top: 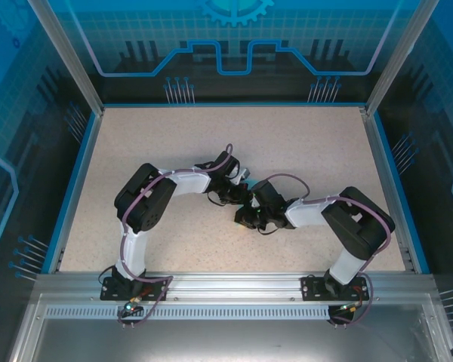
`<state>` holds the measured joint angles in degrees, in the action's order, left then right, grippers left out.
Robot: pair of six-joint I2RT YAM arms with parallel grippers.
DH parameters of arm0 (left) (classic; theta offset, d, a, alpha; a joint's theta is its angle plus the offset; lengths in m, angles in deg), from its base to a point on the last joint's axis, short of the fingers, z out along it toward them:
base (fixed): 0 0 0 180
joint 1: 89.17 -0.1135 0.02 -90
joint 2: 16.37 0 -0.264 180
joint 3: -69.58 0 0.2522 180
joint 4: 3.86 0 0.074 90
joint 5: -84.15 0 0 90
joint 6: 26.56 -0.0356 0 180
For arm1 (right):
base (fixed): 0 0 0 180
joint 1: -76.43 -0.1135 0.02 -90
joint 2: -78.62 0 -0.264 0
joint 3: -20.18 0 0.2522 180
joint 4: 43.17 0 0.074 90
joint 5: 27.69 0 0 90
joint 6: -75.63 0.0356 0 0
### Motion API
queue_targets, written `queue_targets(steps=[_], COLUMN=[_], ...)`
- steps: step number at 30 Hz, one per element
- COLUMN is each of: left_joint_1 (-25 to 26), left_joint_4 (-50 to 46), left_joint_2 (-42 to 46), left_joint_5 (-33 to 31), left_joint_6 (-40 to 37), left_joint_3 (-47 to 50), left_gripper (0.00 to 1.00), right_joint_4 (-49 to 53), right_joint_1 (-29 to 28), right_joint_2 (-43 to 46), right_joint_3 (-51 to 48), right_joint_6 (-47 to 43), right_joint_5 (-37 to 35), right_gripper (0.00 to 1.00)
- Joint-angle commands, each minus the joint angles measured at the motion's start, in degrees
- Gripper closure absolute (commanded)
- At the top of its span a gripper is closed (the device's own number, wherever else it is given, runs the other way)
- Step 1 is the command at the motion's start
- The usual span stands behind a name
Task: Fold a paper plane with a square sheet of paper (pick it up from the middle)
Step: Third fold the triangle at the center of the table.
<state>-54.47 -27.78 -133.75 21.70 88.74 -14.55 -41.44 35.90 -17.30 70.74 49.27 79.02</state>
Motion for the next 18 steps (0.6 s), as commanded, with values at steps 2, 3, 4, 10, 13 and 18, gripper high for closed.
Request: queue_targets(steps=[2,3,4,10,13,18], left_joint_1=[0.2,0.2,0.2,0.1,0.2,0.2], left_joint_4=[-2.5,-2.7,-2.7,-2.7,-2.4,-2.9], left_joint_2=[-2.8,-2.8,-3.0,-3.9,-3.7,-3.5], left_joint_5=[-0.4,-0.4,-0.4,0.7,0.8,0.4], left_joint_6=[-1.8,-1.8,-1.7,-0.8,-0.5,-1.0], left_joint_3=[-0.2,-0.4,-0.4,-0.6,-0.3,-0.2], left_gripper=[0.99,0.99,0.99,1.0,1.0,1.0], right_joint_4=[3.3,2.4,1.5,1.1,-0.2,0.0], right_joint_1=[-1.2,-1.5,-1.6,-3.0,-3.0,-3.0], right_joint_2=[4.0,4.6,5.0,1.0,-2.0,-3.4], right_joint_3=[-0.1,-0.1,-0.1,0.8,-0.2,-0.2], right_joint_6=[-0.3,0.0,0.3,0.7,1.1,0.2], right_joint_5=[0.1,0.2,0.2,-1.1,-0.4,-0.1], right_gripper=[0.88,0.88,0.89,0.94,0.95,0.93])
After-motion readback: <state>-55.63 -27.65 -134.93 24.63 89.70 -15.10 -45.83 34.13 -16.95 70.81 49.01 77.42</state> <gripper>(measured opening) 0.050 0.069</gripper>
